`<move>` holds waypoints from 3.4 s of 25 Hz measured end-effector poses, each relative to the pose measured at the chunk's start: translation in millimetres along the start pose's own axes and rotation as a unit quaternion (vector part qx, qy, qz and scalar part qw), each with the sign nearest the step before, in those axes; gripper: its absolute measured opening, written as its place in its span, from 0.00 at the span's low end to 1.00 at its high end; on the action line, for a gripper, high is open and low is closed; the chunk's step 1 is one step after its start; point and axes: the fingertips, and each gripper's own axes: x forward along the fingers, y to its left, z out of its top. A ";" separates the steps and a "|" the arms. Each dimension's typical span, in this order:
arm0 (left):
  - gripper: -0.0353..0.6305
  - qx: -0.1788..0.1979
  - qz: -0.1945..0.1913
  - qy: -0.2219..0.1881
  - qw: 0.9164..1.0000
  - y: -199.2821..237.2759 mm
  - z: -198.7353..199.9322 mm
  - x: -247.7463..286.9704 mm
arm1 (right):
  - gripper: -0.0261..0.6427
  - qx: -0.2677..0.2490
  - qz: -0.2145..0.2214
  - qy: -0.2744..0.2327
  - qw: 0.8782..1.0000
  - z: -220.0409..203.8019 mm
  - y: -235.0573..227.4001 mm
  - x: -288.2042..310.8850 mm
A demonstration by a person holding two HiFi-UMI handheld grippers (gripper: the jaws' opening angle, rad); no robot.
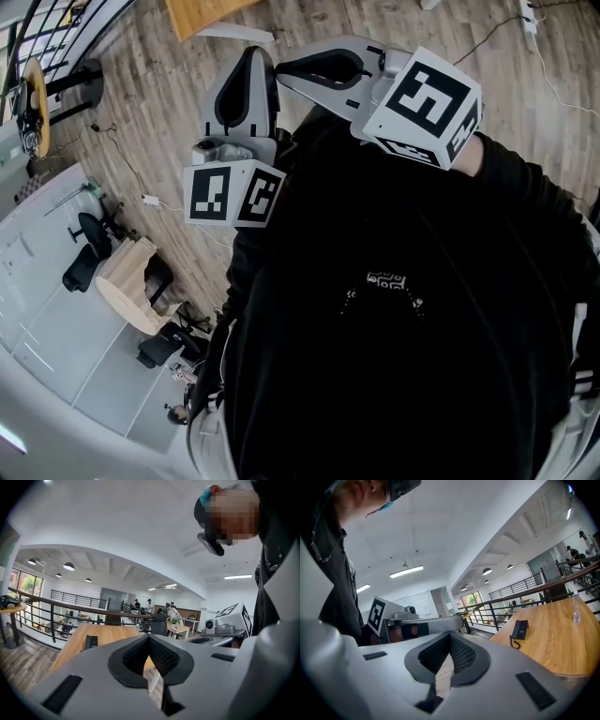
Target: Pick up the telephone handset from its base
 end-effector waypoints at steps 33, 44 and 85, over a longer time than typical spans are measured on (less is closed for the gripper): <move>0.06 -0.004 -0.149 0.004 0.989 37.1 19.2 77.8 | 0.06 -0.006 -0.133 -0.001 0.991 28.6 -76.5 28.0; 0.06 -0.010 -0.186 0.013 0.982 68.2 22.2 122.1 | 0.06 0.006 -0.169 -0.007 0.986 36.7 -124.7 51.2; 0.06 -0.090 -0.129 -0.014 0.987 353.3 45.1 106.3 | 0.06 0.016 -0.077 0.093 0.993 68.2 -166.2 326.8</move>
